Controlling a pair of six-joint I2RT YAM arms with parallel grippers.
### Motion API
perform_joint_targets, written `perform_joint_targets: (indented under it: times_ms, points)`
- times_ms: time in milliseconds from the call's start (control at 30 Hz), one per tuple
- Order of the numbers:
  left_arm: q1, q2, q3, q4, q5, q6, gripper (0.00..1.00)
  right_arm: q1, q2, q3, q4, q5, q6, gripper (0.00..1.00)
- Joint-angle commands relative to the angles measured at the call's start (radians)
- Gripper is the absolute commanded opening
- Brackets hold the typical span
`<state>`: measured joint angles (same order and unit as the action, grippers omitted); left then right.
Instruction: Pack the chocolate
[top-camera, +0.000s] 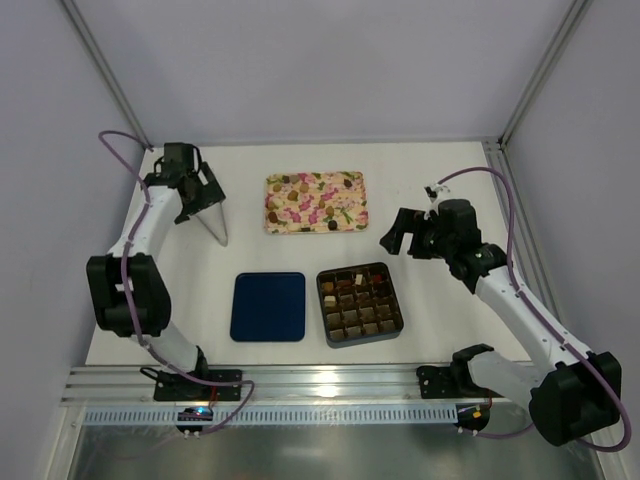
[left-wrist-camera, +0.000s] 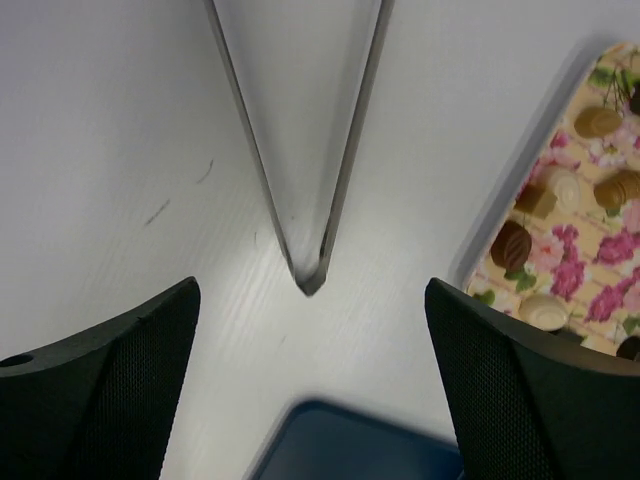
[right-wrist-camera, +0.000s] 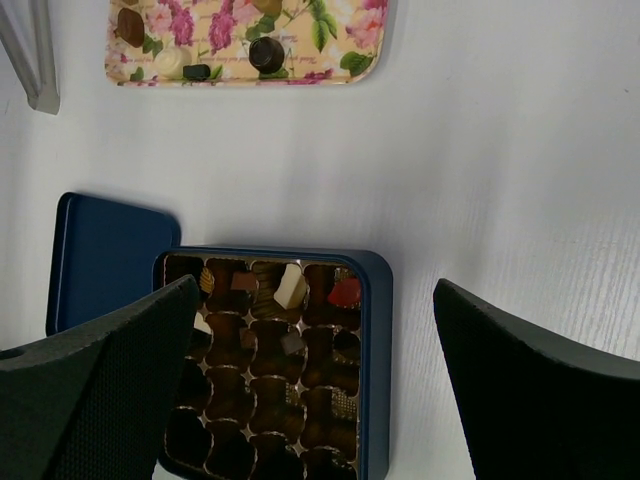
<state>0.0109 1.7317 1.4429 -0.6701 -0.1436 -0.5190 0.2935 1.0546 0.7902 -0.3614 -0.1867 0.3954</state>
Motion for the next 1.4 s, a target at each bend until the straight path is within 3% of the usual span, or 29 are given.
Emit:
perform_joint_targets:
  times_ms: [0, 133, 367, 800, 1167, 1300, 1367]
  points:
    - [-0.049, -0.141, -0.126, -0.019, 0.032, -0.019, 0.9, 0.034, -0.03, 0.012, 0.013, -0.004, -0.012, 1.0]
    - [-0.103, -0.251, -0.312, -0.052, 0.042, -0.047, 0.83, 0.142, -0.005, 0.037, 0.006, 0.061, 0.002, 1.0]
    - [-0.221, -0.327, -0.472, -0.077, 0.091, -0.101, 0.75, 0.26, 0.03, 0.053, 0.024, 0.102, 0.043, 1.0]
    - [-0.243, -0.276, -0.556, -0.062, 0.141, -0.099, 0.58, 0.44, 0.094, 0.098, 0.038, 0.164, 0.098, 1.0]
    - [-0.241, -0.179, -0.567, -0.043, 0.173, -0.073, 0.34, 0.539, 0.209, 0.175, 0.062, 0.178, 0.123, 1.0]
    - [-0.239, -0.167, -0.559, -0.049, 0.183, -0.056, 0.36, 0.572, 0.26, 0.211, 0.061, 0.181, 0.125, 1.0]
    - [-0.239, -0.178, -0.543, -0.063, 0.199, -0.046, 0.43, 0.582, 0.278, 0.224, 0.067, 0.182, 0.128, 1.0]
